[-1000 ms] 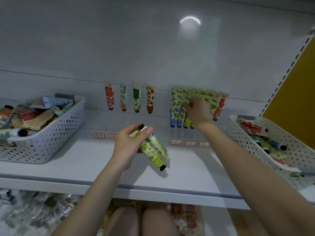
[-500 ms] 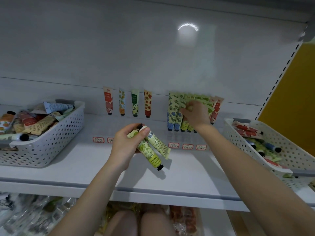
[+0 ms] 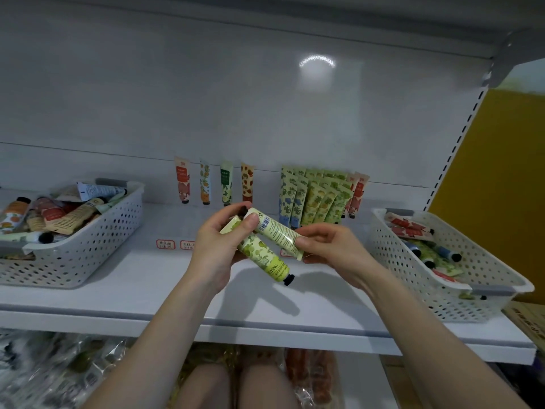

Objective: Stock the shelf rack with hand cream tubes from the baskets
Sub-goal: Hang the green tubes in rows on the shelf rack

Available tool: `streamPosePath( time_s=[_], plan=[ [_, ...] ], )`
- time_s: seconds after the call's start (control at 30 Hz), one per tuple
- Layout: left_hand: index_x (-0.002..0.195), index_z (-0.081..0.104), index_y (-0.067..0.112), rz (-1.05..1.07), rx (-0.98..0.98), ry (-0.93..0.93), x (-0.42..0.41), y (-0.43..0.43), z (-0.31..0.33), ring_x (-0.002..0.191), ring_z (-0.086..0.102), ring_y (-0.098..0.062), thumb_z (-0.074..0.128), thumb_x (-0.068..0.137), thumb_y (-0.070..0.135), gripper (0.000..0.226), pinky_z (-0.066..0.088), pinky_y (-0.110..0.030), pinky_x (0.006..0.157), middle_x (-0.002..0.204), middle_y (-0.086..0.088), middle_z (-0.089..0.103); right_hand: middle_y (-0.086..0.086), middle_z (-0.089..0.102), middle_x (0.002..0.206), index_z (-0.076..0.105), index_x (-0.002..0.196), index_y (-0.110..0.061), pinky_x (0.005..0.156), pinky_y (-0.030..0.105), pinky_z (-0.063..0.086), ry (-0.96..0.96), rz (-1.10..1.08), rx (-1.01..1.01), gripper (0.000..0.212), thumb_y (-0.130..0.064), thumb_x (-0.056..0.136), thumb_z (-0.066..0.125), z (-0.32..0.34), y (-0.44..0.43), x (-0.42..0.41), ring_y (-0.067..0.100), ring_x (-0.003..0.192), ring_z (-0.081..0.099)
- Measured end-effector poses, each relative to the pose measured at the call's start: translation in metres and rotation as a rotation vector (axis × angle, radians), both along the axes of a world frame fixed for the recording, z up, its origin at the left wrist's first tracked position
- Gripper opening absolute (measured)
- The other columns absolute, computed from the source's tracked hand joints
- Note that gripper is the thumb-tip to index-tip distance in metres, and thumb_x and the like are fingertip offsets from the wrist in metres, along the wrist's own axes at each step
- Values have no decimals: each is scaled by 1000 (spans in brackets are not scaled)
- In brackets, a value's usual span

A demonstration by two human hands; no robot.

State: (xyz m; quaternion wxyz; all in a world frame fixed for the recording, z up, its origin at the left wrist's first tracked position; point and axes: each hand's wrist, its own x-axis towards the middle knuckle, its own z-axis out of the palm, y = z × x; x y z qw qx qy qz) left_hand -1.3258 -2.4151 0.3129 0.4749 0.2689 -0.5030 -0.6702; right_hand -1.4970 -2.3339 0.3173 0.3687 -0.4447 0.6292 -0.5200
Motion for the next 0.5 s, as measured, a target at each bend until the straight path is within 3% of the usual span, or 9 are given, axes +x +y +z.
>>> streamPosePath(
  time_s=[0.23, 0.5],
  plan=[
    [100, 67, 17, -49, -4, -63, 2, 8, -2, 79, 71, -13, 67, 81, 7, 22, 57, -28, 58, 92, -4, 71, 0, 67, 77, 64, 87, -12, 63, 20, 56, -116, -86, -103, 12, -2, 81, 64, 4, 15, -6, 9, 67, 64],
    [93, 67, 18, -70, -49, -140, 0, 18, -3, 79, 71, -12, 68, 79, 7, 18, 55, -31, 61, 87, -4, 72, 0, 68, 70, 64, 82, -6, 57, 16, 54, -378, -143, -249, 7, -5, 85, 58, 8, 22, -8, 6, 60, 62]
  ],
)
